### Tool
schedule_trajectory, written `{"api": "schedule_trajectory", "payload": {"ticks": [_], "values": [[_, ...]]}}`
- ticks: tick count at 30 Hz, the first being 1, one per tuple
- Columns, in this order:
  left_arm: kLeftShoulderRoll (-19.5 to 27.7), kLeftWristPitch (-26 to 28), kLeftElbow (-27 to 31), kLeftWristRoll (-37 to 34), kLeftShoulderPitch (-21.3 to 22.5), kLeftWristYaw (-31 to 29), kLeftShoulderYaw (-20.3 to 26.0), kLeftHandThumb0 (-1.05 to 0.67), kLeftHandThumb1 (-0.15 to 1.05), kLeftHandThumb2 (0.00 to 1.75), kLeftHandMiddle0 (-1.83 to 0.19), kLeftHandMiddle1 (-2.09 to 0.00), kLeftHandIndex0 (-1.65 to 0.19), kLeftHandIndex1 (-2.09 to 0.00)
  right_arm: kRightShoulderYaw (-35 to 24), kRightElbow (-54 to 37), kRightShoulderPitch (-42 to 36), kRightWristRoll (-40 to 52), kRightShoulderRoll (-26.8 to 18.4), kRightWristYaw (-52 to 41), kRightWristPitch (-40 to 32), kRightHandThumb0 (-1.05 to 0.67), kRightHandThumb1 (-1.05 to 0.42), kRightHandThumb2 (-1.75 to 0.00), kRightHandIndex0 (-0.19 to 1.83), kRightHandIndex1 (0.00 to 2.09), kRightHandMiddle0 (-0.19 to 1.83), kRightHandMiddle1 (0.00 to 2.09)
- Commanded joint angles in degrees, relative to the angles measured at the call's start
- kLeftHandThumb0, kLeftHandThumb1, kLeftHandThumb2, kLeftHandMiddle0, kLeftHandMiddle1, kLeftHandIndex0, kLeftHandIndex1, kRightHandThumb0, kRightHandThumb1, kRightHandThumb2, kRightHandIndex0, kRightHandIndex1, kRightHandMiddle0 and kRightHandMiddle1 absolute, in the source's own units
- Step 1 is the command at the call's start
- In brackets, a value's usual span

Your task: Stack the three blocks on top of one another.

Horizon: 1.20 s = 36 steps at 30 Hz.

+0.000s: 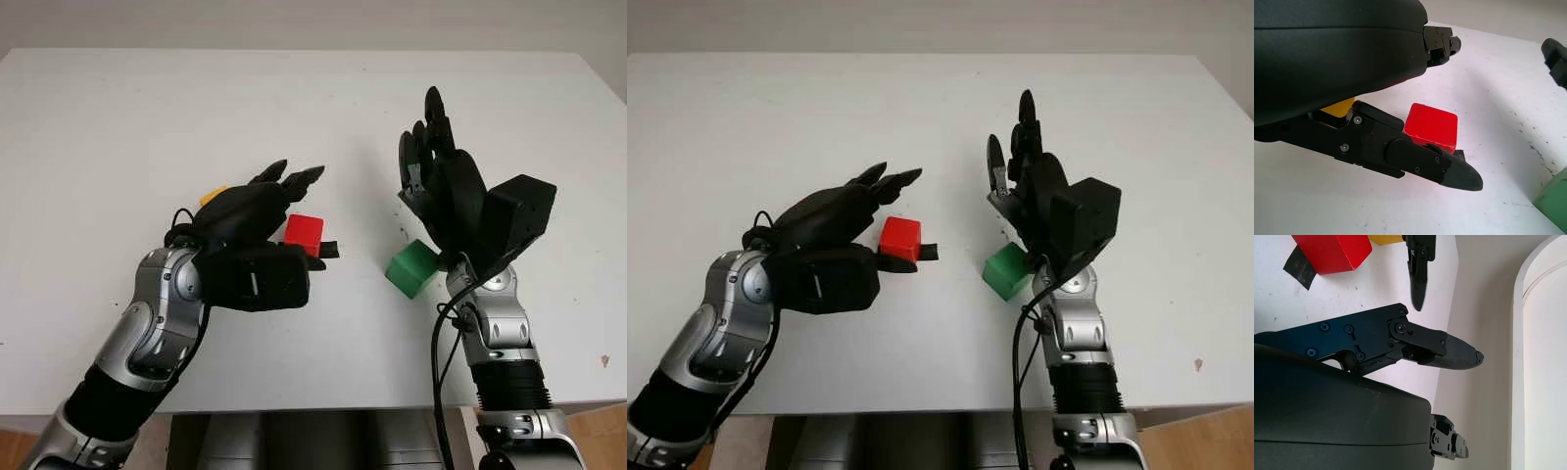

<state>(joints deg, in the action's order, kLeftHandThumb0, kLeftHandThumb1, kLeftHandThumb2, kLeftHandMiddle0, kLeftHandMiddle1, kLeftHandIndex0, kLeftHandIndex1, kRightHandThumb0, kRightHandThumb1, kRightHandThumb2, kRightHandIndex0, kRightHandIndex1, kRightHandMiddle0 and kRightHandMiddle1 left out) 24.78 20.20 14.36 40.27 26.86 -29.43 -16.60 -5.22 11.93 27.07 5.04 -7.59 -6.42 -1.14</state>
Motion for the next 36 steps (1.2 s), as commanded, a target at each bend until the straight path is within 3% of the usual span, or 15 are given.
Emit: {"api": "schedule_trajectory", "payload": {"ticks": [1,6,10,15,19,23,27,31,36], "values": [[0.2,0.28,2.24,-0.53,-0.82,0.11,1.28,-0.81,1.03,0.05,0.19,0.0,0.19,0.0,-0.27,-0.33,-0.21,0.1,-0.14,-0.05,0.81,-0.61,-1.05,-0.64,-0.19,0.0,-0.19,0.0],[0.84,1.18,6.82,-2.75,-1.89,-0.01,4.75,-0.81,1.03,0.05,0.19,0.0,0.19,0.0,-0.23,-0.5,-0.4,0.12,-0.02,-0.08,0.81,-0.6,-1.05,-0.66,-0.19,0.0,-0.19,0.0],[2.56,-0.25,9.28,-7.85,-1.79,1.67,12.3,-0.79,1.04,0.06,0.16,-0.02,0.12,-0.05,-0.28,-0.89,-0.53,0.17,0.06,0.06,0.32,-0.61,-1.05,-0.65,-0.19,0.0,-0.19,0.0],[8.42,-5.16,4.91,-14.22,1.72,3.59,21.29,-0.72,0.98,0.04,-0.08,-0.09,-0.16,-0.12,-0.29,-0.7,-0.58,0.2,0.03,-0.11,0.62,-0.62,-1.05,-0.65,-0.19,0.0,-0.19,0.0],[16.05,-9.17,-2.84,-18.56,6.69,1.14,24.66,-0.67,0.92,0.04,-0.2,-0.09,-0.26,-0.12,-0.16,-0.92,-0.57,0.18,0.14,-0.09,0.35,-0.63,-1.05,-0.64,-0.19,0.0,-0.19,0.0],[24.57,-18.34,-13.69,-20.97,11.71,-4.1,22.66,-0.64,0.9,0.04,-0.2,-0.06,-0.29,-0.09,-0.12,-1.02,-0.53,-0.02,0.09,0.17,0.42,-0.61,-1.05,-0.64,-0.19,0.0,-0.19,0.0],[30.31,-24.51,-21.24,-18.46,17.02,-9.84,17.37,-0.5,0.86,0.04,-0.19,-0.05,-0.31,-0.08,-0.12,-0.98,-0.38,0.12,-0.24,-0.33,0.34,-0.61,-1.05,-0.64,-0.19,0.0,-0.19,0.0],[32.75,-30.09,-24.28,-14.32,20.71,-12.38,12.53,-0.47,0.83,0.04,-0.15,-0.04,-0.34,-0.07,-0.17,-1.09,-0.15,-0.13,-0.55,-0.3,-0.32,-0.6,-1.05,-0.65,-0.19,0.0,-0.19,0.0],[33.12,-41.31,-27.11,-3.83,23.45,-8.55,5.44,-0.53,0.86,0.06,-0.05,-0.02,-0.27,-0.03,-0.19,-0.92,0.32,-0.05,-0.68,-0.48,-0.66,-0.62,-1.05,-0.64,-0.19,0.0,-0.19,0.0]]}}
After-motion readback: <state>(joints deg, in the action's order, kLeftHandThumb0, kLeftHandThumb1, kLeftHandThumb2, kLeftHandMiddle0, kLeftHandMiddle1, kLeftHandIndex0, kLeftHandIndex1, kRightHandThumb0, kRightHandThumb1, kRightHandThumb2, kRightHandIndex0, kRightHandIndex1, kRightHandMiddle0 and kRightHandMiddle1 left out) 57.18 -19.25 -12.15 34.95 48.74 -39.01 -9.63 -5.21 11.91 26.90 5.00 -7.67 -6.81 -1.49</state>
